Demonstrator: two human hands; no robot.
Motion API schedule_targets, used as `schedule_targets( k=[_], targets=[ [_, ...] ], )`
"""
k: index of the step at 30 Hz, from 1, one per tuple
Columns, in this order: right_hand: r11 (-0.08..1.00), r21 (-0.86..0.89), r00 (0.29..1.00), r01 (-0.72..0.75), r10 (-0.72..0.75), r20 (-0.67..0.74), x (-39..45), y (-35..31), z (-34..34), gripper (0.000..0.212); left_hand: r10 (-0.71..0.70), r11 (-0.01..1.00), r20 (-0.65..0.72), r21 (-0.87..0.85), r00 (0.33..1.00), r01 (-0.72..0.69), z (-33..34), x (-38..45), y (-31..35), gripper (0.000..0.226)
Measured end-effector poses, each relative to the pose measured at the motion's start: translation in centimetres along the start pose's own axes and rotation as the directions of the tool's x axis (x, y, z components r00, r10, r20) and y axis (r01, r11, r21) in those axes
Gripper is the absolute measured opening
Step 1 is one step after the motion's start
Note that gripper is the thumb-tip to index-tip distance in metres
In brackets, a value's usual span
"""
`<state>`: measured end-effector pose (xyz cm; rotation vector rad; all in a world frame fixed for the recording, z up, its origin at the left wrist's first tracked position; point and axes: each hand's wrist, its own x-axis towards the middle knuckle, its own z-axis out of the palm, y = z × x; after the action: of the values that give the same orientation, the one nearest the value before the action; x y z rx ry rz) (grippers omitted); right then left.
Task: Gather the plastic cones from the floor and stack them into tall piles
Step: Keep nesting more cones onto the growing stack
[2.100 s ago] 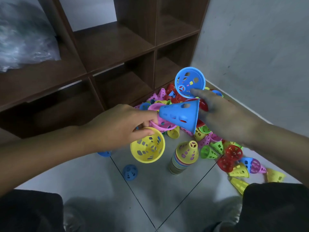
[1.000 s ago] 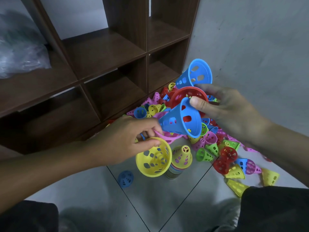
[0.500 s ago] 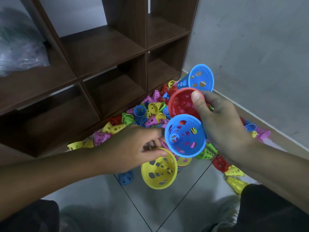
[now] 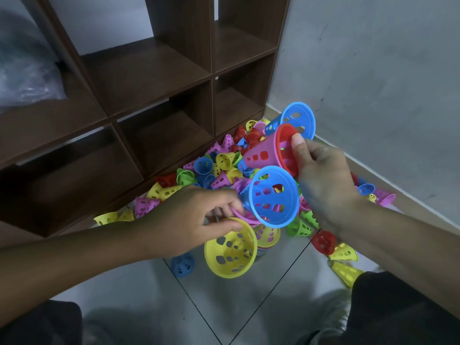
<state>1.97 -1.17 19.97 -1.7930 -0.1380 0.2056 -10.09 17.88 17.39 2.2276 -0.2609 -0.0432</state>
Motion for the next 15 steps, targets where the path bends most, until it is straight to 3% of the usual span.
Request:
schedule_targets(
  k=[9,15],
  targets=[
    [0.997,0.073,0.998,0.03,-0.026,-0.051,1.2,-1.3,-1.2,0.038,0.0,0.999,-0.019,0.034,1.0,0.0,-0.2,0.4,-1.3,0.011],
    [0.999,-0.021,0.995,0.024,-0.022,0.101,0.6,-1.7,-1.5,0.04,0.012,0.952,-0.072,0.306,0.997,0.011,-2.1,1.0,-3.3,0.014]
  ],
)
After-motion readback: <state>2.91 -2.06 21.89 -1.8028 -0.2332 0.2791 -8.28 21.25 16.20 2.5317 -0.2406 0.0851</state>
